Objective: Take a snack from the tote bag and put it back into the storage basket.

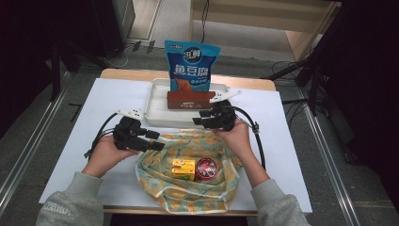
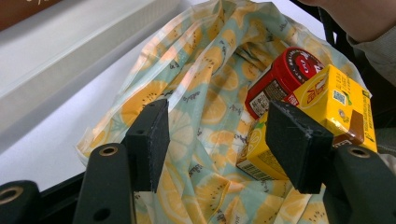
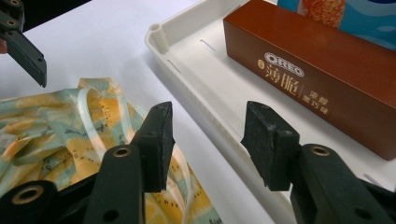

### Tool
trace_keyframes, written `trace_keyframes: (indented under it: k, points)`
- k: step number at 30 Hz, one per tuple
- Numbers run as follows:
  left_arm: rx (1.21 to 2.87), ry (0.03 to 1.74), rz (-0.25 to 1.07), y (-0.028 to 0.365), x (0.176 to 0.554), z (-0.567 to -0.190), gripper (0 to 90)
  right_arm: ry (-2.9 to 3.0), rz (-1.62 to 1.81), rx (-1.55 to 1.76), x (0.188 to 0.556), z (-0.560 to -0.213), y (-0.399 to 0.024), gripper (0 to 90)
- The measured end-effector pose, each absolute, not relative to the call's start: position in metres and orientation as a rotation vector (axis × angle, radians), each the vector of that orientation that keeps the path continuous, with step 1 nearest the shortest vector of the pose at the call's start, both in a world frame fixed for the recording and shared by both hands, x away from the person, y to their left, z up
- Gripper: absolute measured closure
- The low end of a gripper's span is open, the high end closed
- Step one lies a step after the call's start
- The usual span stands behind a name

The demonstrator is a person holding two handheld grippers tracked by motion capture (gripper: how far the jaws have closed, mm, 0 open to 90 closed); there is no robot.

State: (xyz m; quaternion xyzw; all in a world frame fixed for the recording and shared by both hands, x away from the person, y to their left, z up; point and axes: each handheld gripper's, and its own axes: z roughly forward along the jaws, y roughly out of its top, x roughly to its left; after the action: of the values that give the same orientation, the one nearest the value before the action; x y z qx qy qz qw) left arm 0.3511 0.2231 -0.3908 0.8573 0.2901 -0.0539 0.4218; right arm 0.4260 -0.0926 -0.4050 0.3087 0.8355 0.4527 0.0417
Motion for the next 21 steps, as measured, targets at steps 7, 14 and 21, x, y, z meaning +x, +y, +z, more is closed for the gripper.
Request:
trace_keyframes:
  k: [7,14,21]
  points:
    - [2.150,0.710,-0.134,0.222,0.351,-0.391,40.1,2.564,1.377,0.928,0.419,-0.407,-0.101,47.1]
    - [2.149,0.709,-0.130,0.221,0.350,-0.390,40.0,2.556,1.373,0.958,0.414,-0.408,-0.112,44.9]
    - [2.152,0.697,-0.126,0.218,0.348,-0.388,40.0,2.539,1.383,0.955,0.410,-0.406,-0.118,44.9]
